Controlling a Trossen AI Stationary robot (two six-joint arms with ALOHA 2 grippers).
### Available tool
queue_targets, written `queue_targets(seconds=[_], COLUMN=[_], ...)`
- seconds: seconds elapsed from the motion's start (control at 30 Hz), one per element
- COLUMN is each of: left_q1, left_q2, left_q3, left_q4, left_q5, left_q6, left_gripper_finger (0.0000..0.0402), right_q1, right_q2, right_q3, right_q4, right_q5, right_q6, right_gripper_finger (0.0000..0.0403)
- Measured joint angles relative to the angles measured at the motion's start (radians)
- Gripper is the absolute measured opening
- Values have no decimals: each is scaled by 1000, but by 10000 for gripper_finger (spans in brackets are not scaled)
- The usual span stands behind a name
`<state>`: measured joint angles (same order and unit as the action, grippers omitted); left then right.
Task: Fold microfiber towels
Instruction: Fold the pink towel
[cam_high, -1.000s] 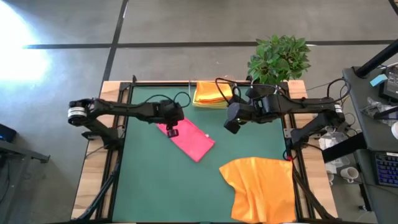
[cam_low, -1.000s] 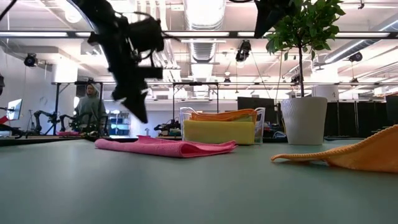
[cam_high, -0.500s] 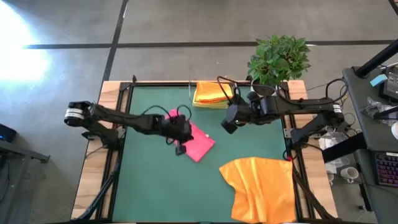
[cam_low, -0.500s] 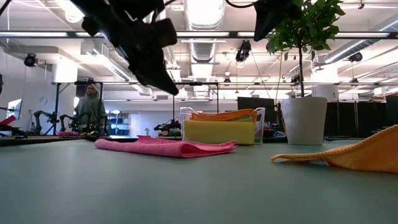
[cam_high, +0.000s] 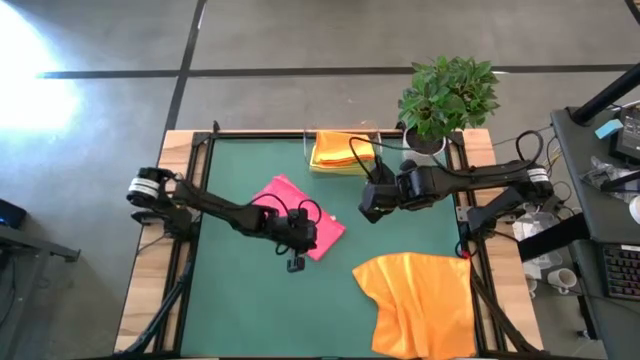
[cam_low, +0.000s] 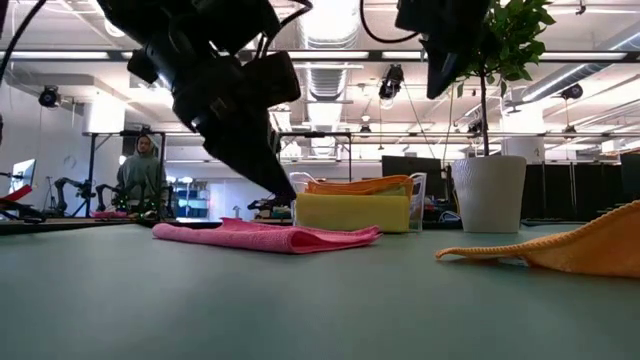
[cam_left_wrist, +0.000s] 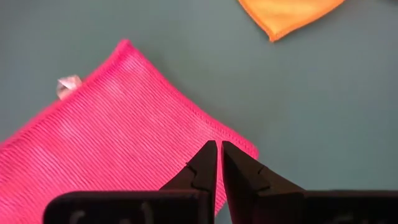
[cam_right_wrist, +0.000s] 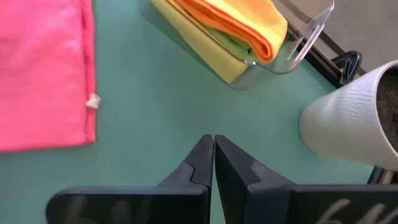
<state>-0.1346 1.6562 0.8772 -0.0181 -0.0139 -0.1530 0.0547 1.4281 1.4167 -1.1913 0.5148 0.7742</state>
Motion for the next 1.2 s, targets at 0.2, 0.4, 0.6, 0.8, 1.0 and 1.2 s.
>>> queue_targets(seconds=[0.2, 0.4, 0.6, 0.8, 1.0, 1.2], left_q1=[-2, -6, -35, -88, -147, -186], left_q2=[58, 97, 87, 42, -15, -67], left_q3=[0, 2, 4, 2, 5, -4], left_q4=[-24, -76, -212, -358, -585, -660], left_q5=[-1, 7, 9, 68, 157, 154], left_q6=[-69, -104, -104, -105, -111, -133], left_gripper_finger=[8, 8, 8, 8, 8, 8], right_q1=[0, 0, 0, 0, -1, -3], right_q2=[0, 0, 0, 0, 0, 0], right_q3=[-45, -57, -57, -58, -58, -58], right_q4=[1, 0, 7, 43, 142, 267], right_q5=[-38, -70, -70, -70, -69, -70], right_q6=[-16, -60, -79, -95, -170, -246], right_gripper_finger=[9, 9, 9, 9, 9, 9])
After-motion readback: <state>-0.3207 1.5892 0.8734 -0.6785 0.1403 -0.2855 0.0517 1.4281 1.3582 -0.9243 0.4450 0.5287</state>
